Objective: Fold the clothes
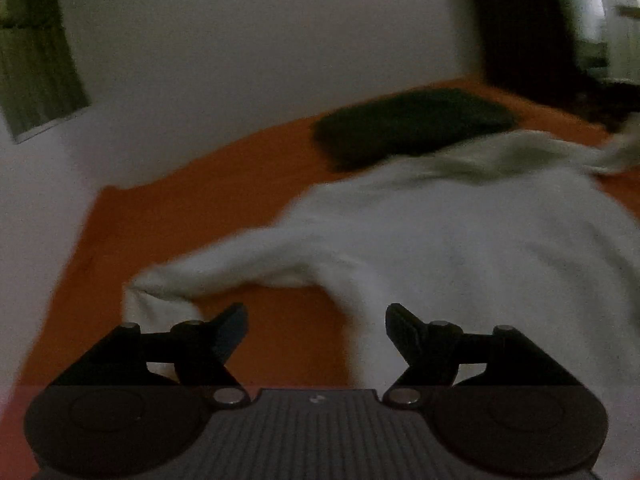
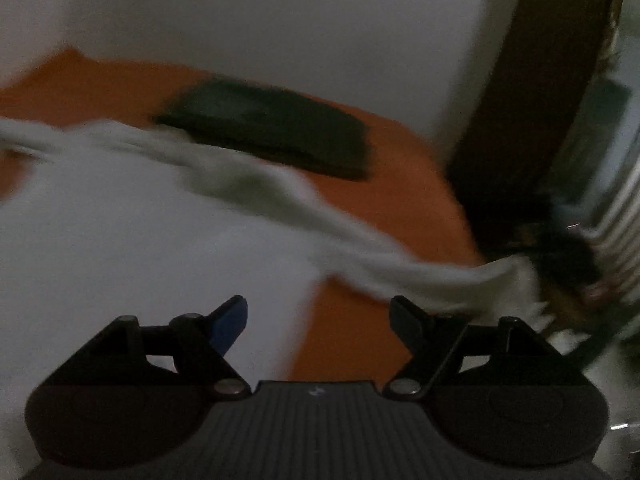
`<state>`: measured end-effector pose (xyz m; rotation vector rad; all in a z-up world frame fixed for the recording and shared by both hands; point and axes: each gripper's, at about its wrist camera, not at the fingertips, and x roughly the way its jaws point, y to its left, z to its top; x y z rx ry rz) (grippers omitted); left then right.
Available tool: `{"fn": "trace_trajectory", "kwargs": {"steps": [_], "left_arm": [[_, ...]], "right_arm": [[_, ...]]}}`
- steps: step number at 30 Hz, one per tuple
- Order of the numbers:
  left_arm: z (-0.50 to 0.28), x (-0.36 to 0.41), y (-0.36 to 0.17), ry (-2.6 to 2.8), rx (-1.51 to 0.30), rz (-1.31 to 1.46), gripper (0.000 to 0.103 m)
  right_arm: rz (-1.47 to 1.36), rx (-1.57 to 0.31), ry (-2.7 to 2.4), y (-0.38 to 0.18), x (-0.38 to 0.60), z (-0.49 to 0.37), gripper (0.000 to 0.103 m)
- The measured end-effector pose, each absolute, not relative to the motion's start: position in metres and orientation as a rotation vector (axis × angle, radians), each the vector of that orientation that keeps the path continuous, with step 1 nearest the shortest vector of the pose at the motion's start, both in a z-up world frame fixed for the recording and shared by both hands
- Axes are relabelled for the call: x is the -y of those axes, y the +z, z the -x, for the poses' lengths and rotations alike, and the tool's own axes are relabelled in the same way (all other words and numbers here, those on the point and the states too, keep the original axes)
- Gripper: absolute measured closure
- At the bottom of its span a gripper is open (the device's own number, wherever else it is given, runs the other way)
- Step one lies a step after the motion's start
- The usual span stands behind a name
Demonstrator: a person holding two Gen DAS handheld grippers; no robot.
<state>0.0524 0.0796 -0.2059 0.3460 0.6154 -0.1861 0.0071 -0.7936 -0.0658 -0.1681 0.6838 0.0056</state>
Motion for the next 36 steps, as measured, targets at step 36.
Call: {"fn": "trace_trajectory", "kwargs": {"steps": [36], "left_arm": [[0.111, -0.044, -0.297, 0.099, -0.582, -0.205, 0.015]], "right_arm": [[0.23, -0.531, -0.261, -0.157, 0.703, 0.173, 0.023]]}}
